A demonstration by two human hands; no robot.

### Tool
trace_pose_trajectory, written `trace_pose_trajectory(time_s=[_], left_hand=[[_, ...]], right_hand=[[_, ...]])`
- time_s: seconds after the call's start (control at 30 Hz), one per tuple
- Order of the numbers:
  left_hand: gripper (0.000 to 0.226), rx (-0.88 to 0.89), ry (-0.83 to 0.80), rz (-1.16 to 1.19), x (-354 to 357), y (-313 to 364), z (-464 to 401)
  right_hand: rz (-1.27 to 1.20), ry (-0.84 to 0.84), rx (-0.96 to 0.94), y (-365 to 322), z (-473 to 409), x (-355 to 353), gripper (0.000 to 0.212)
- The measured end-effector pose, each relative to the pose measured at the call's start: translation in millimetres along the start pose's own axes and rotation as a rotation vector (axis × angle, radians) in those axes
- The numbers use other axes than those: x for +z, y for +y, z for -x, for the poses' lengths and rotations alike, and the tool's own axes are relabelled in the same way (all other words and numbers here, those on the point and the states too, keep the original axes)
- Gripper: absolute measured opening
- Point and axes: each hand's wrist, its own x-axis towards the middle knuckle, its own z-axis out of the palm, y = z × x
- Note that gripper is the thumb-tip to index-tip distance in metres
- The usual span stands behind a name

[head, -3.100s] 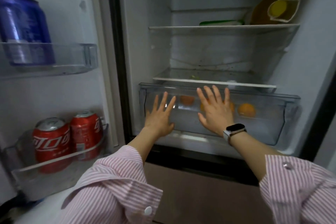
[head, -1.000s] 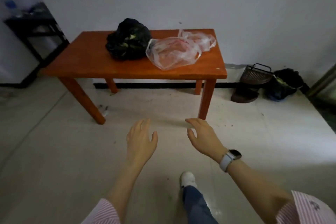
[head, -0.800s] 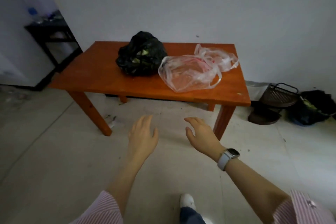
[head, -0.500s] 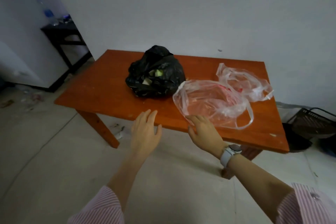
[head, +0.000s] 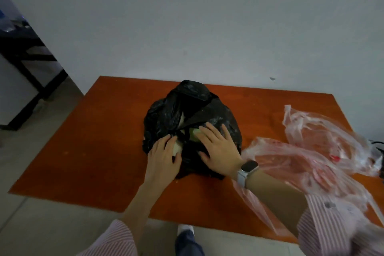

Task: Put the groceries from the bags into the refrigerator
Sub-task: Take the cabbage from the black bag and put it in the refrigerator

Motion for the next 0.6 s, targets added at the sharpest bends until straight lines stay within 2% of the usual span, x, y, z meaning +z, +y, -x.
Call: trace_pose_trajectory(time_s=[0.1, 0.17, 0.23, 0.3, 0.37, 0.43, 0.5, 0.53, 0.6], left_hand=[[0.049, 0.065, -0.039, 0.007, -6, -25, -46], [0.052, 0.108, -0.077, 0.018, -5, -35, -73], [0.059, 0.160, -0.089, 0.038, -1, -37, -91], [0.065, 0.211, -0.069, 0.086, 4, -33, -105], [0.061, 0.264, -0.034, 0.114, 10, -26, -118], [0.057, 0.313, -0.011, 0.114, 17, -18, -129], [0.055, 0.325, -0.025, 0.109, 21, -11, -138], [0.055, 0.327, -0.039, 0.109, 23, -8, -142], [0.057, 0.332, -0.078, 0.115, 25, -4, -144]], right_hand=[[0.202, -0.206, -0.028, 0, -45, 12, 0.086], [0.195, -0.261, 0.004, 5, -64, 18, 0.088], [0.236, -0.178, 0.013, 15, -70, 21, 0.072], [0.238, 0.061, -0.063, 29, -70, 25, 0.035], [0.141, 0.222, -0.116, 46, -66, 23, 0.015], [0.084, 0.219, -0.065, 60, -60, 20, 0.021], [0.102, 0.125, 0.043, 68, -57, 20, 0.042], [0.101, 0.093, 0.084, 70, -58, 20, 0.045], [0.036, 0.142, 0.092, 71, -62, 22, 0.033]])
